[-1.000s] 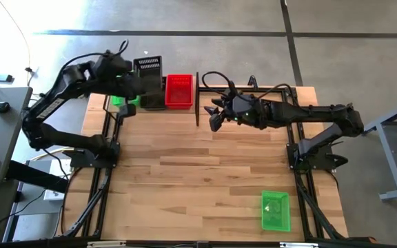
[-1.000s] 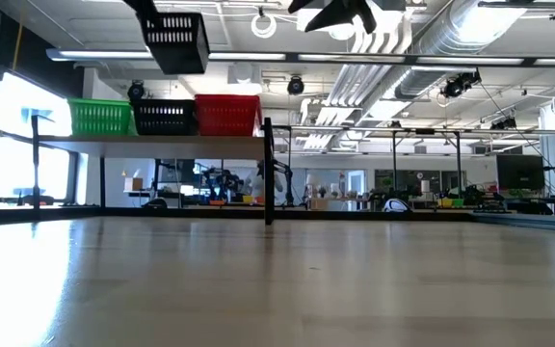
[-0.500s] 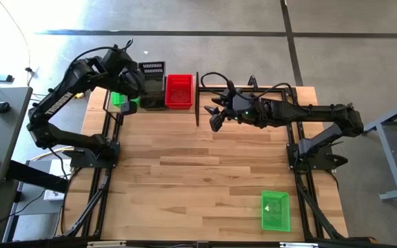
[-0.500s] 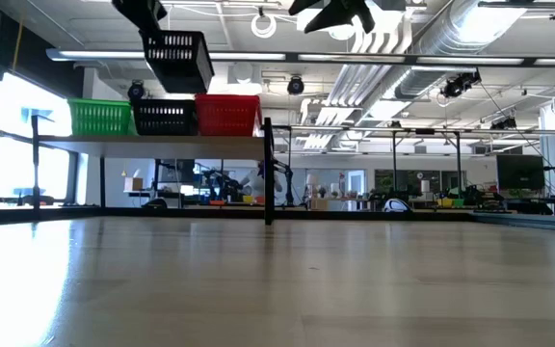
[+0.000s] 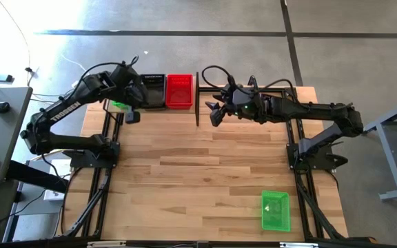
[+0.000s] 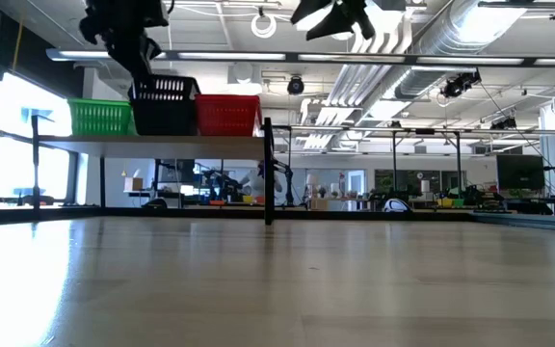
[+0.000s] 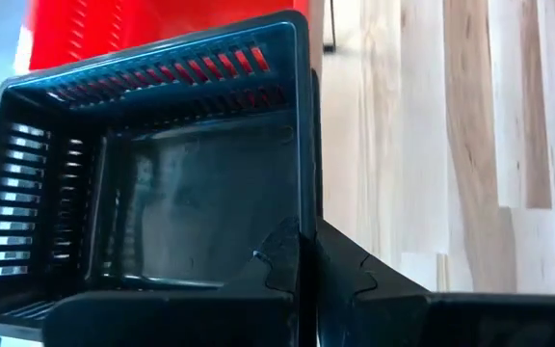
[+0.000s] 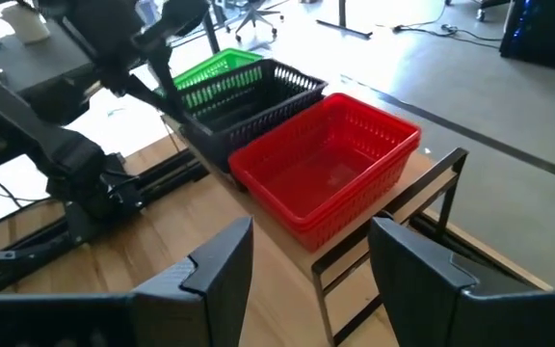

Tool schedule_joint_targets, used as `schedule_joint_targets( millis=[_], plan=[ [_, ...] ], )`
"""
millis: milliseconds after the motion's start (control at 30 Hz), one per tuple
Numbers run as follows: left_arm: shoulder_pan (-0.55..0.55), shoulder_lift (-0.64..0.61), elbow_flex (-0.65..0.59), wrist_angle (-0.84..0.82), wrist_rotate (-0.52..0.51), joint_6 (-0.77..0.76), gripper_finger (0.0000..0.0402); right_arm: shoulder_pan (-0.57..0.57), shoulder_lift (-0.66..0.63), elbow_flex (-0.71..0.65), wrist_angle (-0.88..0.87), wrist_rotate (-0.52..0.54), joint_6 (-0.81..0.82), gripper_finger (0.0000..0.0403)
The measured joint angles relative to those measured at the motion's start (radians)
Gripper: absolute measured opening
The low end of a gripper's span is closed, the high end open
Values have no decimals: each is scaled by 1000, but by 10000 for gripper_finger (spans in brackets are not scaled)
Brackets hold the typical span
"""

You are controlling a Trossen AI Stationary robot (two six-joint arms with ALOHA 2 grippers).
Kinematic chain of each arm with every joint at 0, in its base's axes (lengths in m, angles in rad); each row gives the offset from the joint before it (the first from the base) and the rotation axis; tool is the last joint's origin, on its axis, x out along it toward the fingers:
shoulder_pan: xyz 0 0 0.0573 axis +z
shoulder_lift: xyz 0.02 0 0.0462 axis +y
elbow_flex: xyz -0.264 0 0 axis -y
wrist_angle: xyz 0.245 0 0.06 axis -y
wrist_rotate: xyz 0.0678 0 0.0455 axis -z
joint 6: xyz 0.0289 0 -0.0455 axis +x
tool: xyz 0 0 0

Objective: Stack baskets on shelf by color
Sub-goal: Stack the black bin on top of the black bin on the shelf, then stack the green bin on top of the green bin on the shelf

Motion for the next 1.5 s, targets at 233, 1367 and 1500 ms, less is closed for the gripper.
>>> schedule_joint_targets(
  millis=[233,1367,1500],
  plan=[
    [0,2,-59,38,-15,21,1,-15,0,0,-1,-2,3,190],
    [-19,2,33,34,-151,-110,174,13,0,0,-67,-100,121,190],
    [-44,0,81,-5,-151,-178,174,51,0,0,-167,-148,212,190]
  ],
)
